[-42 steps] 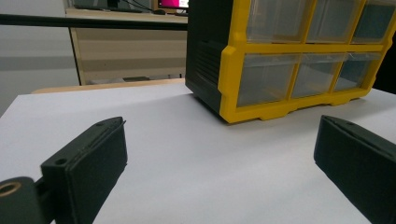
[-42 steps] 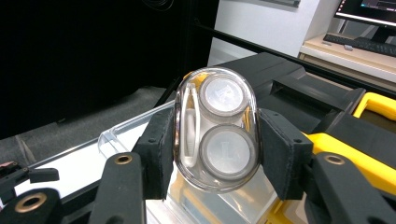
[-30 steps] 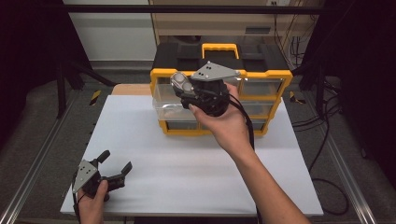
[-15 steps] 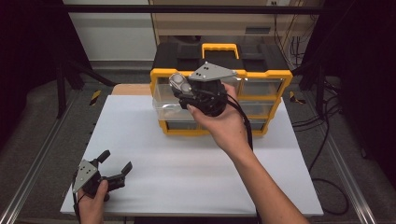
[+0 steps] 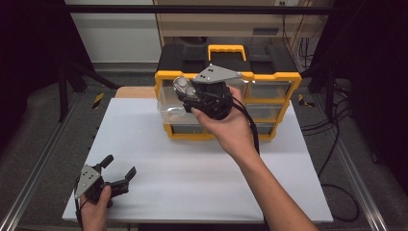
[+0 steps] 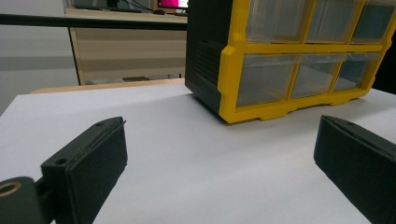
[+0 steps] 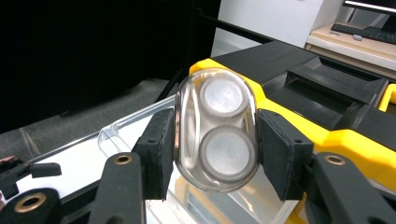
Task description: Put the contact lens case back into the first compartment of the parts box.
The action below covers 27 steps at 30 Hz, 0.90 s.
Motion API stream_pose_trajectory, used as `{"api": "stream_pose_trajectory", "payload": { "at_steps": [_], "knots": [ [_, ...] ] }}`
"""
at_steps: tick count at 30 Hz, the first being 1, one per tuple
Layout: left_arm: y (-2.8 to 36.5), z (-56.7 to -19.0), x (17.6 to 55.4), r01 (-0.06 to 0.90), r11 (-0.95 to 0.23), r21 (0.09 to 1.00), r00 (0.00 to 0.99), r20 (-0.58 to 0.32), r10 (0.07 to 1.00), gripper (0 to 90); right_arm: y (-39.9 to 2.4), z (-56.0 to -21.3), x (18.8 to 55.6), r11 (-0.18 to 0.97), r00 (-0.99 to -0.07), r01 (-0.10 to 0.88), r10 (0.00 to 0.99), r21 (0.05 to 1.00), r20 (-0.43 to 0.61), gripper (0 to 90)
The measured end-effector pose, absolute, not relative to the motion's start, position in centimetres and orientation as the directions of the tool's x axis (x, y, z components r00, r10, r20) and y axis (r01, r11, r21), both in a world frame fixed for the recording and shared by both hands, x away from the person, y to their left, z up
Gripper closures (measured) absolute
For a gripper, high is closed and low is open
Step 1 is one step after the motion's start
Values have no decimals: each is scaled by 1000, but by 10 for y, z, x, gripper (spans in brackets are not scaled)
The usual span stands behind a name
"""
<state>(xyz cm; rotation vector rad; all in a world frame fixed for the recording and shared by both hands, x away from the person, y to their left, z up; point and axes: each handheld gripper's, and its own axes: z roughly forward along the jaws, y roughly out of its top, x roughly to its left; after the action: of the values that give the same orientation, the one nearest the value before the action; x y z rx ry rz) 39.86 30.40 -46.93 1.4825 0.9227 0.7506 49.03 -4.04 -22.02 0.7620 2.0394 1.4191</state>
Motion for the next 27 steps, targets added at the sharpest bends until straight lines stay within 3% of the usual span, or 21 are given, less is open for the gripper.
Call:
{"api": "stream_pose_trajectory", "payload": {
  "at_steps": [2,13,21,27],
  "knots": [
    [304,-469,399,128,-11,992,481,-52,875,25,-41,-219,490,264,-694,144,714,954,-93,432],
    [304,-469,399,128,-13,992,482,-51,875,25,-44,-217,487,238,-689,126,720,963,-88,385],
    [304,-469,399,128,-13,992,482,-50,875,25,-46,-219,488,216,-671,119,737,969,-82,197],
    [304,-469,399,128,-13,992,482,-51,875,25,-48,-221,488,213,-651,111,753,971,-91,121]
  ]
}}
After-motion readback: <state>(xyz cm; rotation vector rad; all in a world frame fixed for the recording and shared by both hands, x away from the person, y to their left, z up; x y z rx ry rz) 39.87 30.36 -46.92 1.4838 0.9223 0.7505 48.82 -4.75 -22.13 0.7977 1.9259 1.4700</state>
